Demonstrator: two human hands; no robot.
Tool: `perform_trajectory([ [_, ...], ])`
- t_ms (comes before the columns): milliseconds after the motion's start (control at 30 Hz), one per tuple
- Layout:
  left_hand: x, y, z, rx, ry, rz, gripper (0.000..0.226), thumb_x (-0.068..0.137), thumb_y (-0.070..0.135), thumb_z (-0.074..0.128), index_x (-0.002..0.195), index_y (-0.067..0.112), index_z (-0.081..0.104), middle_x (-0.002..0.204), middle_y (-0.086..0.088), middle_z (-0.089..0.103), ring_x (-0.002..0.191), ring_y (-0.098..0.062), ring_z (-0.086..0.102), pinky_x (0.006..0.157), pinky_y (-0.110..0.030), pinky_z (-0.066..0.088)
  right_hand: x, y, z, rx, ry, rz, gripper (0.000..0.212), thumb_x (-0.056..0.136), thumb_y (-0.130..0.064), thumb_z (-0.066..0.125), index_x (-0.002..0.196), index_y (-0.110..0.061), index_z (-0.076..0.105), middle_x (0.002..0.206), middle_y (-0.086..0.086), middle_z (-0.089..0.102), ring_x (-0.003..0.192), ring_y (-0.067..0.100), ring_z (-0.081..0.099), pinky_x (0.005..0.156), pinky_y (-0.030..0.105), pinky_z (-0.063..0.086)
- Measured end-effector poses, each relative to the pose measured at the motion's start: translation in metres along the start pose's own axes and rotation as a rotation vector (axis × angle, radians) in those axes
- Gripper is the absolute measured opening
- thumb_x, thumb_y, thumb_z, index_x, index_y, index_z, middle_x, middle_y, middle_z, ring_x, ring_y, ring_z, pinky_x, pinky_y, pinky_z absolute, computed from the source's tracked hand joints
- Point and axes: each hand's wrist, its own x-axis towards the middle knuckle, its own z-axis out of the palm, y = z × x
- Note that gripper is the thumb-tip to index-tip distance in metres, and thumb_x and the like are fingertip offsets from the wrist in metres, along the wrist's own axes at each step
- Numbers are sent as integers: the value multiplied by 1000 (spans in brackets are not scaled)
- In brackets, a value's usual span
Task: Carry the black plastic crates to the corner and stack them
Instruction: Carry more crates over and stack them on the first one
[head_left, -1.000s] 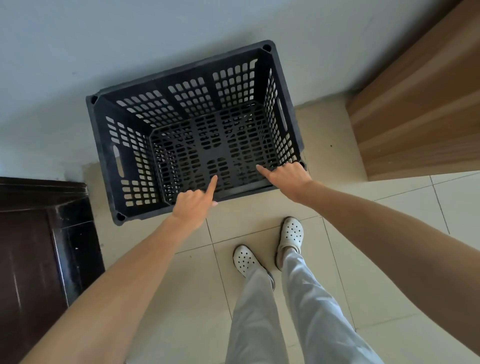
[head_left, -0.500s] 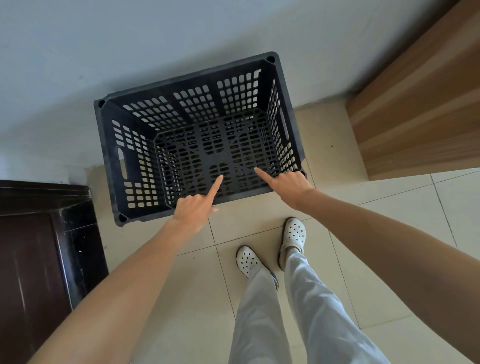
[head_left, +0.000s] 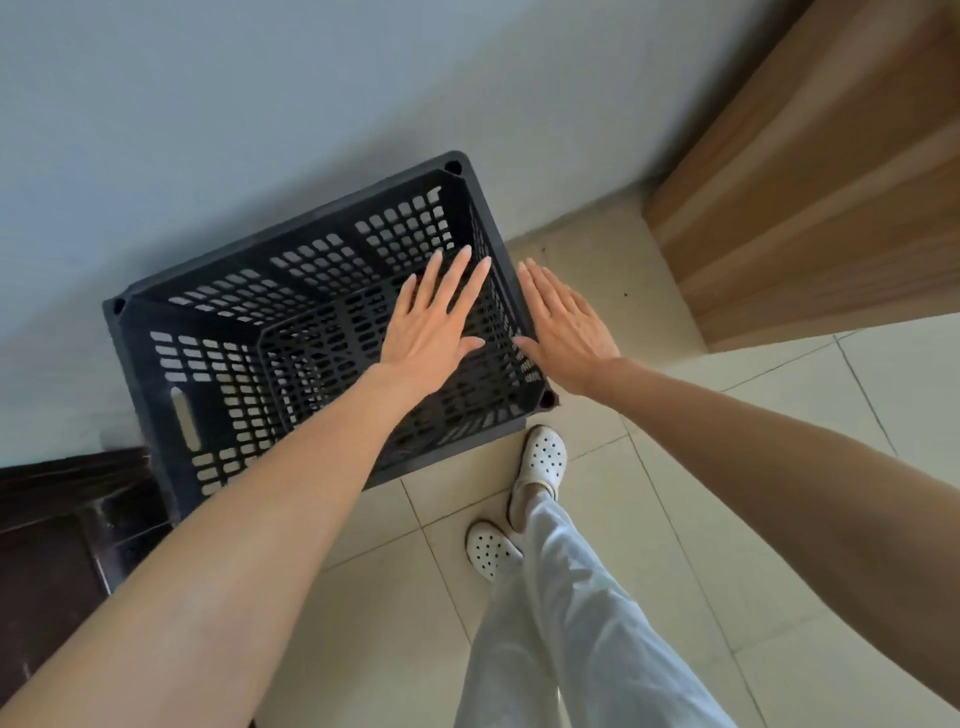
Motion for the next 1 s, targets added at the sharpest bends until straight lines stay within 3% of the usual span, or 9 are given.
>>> perform_trajectory([
  [233,106,-16,-13,92,-103,-21,115,81,49,70,154,20,-14,163,-4,-16,149,-32,-15,118,-53,-5,66,-4,-6,102,-38,-40,79,101,-41,36,152,-10,-15,162,8,-10,149,19,-6,122,37,6],
  [367,112,-18,-7,32,-194,-60,132,71,44,80,151,24,-23,160,0,-27,147,-32,-24,117,-60,-5,69,-3,1,122,-75,-26,72,103,-44,23,150,-12,-21,161,5,-14,149,19,-7,121,40,8],
  [467,111,-17,-14,21,-256,-58,137,69,35,83,148,25,-29,158,1,-32,145,-32,-27,115,-62,-6,69,-5,-2,128,-113,-31,74,102,-43,25,149,-14,-25,160,5,-17,148,20,-9,121,43,11],
  [567,112,-21,-23,1,-306,-27,136,70,32,83,149,25,-29,157,1,-35,144,-31,-29,113,-63,-10,69,-8,-10,82,-162,-7,84,99,-52,28,147,-14,-29,158,6,-24,147,22,-15,121,42,4],
  [667,105,-38,-29,1,-245,59,131,74,32,80,150,24,-26,159,1,-29,147,-27,-23,116,-55,-9,68,-8,-18,31,-128,-28,89,97,-58,30,148,-13,-27,157,7,-26,146,22,-18,120,40,-1],
  [800,75,-84,-28,-101,-70,-59,122,78,22,77,152,21,-20,162,-2,-20,150,-24,-11,122,-43,2,84,-14,-27,-87,2,-122,82,100,-48,36,152,-10,-14,160,8,-17,148,22,-12,122,40,4],
  [1000,14,-173,-19,-123,-75,-145,117,83,19,73,152,25,-21,164,-3,-11,151,-22,-4,122,-40,8,153,-81,-29,-201,-1,-267,78,98,-31,42,154,-10,-8,162,9,-9,149,26,-9,121,40,0],
])
